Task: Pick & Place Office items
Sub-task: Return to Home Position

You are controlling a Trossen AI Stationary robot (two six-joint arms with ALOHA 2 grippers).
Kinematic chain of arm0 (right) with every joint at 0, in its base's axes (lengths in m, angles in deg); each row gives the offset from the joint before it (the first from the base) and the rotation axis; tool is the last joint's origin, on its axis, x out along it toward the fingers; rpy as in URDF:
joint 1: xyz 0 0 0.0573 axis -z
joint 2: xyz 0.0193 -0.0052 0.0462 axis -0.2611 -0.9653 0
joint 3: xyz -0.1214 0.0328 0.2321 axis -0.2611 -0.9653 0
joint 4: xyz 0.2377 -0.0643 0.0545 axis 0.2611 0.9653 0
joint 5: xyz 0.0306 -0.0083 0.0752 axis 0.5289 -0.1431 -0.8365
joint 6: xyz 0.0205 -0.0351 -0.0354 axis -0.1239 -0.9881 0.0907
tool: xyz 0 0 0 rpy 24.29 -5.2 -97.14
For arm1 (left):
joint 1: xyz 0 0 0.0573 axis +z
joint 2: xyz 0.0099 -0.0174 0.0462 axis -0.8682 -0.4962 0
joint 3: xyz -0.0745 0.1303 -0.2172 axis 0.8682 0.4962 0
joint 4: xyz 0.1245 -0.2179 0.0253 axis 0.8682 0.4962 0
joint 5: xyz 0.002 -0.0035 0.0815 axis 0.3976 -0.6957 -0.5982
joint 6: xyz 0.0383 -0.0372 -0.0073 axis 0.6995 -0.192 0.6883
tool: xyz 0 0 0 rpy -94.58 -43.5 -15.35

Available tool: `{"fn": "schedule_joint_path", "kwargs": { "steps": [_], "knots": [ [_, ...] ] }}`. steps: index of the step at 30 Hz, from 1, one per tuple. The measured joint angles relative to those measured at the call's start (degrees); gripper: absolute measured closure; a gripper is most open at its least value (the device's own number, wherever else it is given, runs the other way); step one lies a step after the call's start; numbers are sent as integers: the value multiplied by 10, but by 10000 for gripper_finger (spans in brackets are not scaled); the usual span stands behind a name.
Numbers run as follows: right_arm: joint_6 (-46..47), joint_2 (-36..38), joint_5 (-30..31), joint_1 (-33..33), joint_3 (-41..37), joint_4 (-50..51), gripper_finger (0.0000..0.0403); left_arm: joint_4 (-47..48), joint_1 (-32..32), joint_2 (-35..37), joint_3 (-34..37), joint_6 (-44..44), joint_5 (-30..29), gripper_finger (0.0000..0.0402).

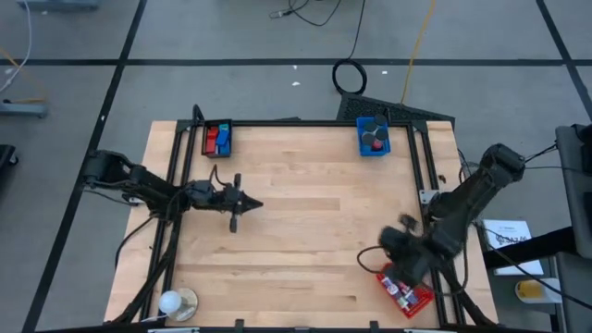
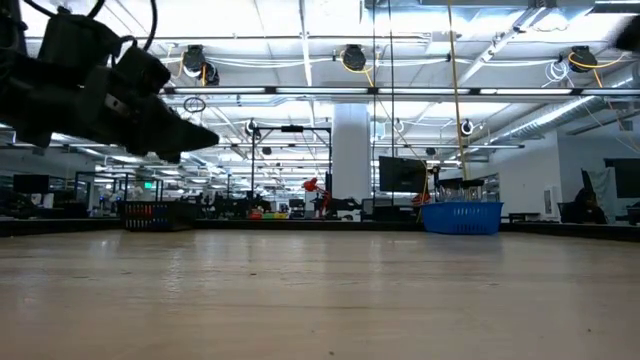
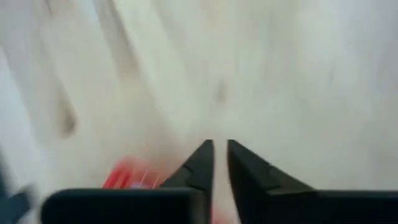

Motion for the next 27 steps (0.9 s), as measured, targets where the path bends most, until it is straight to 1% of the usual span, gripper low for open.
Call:
{"fn": "schedule_joint_path", "kwargs": {
  "steps": [1, 3, 5, 6, 7, 9, 11, 12, 14, 17, 19, 23, 27],
  "knots": [
    [-69, 12, 32, 25, -11, -21, 377, 10, 10, 17, 6, -2, 6, 395],
    [-221, 41, 67, 85, -45, -102, 396, 18, 30, 51, 18, -2, 12, 396],
    [-380, 77, 67, 156, -99, -232, 392, 43, 48, 80, 28, 5, 22, 398],
    [-457, 96, 52, 196, -130, -308, 390, 58, 58, 96, 32, 10, 28, 398],
    [-529, 113, 23, 238, -164, -388, 390, 67, 67, 112, 35, 15, 33, 396],
    [-652, 141, -67, 327, -226, -545, 395, 87, 84, 141, 35, 20, 40, 394],
    [-732, 160, -163, 409, -278, -678, 401, 118, 100, 170, 38, 20, 46, 395],
    [-758, 166, -202, 446, -299, -731, 401, 130, 107, 182, 38, 20, 52, 397],
    [-793, 170, -261, 506, -334, -819, 401, 154, 119, 210, 38, 22, 63, 398],
    [-824, 171, -320, 566, -372, -892, 402, 191, 132, 246, 38, 20, 70, 391],
    [-842, 176, -335, 591, -391, -918, 402, 215, 138, 270, 38, 26, 69, 383],
    [-855, 208, -337, 617, -441, -975, 402, 268, 152, 316, 38, 39, 62, 382],
    [-860, 287, -339, 632, -494, -974, 402, 291, 167, 360, 38, 45, 65, 397]
  ]
}}
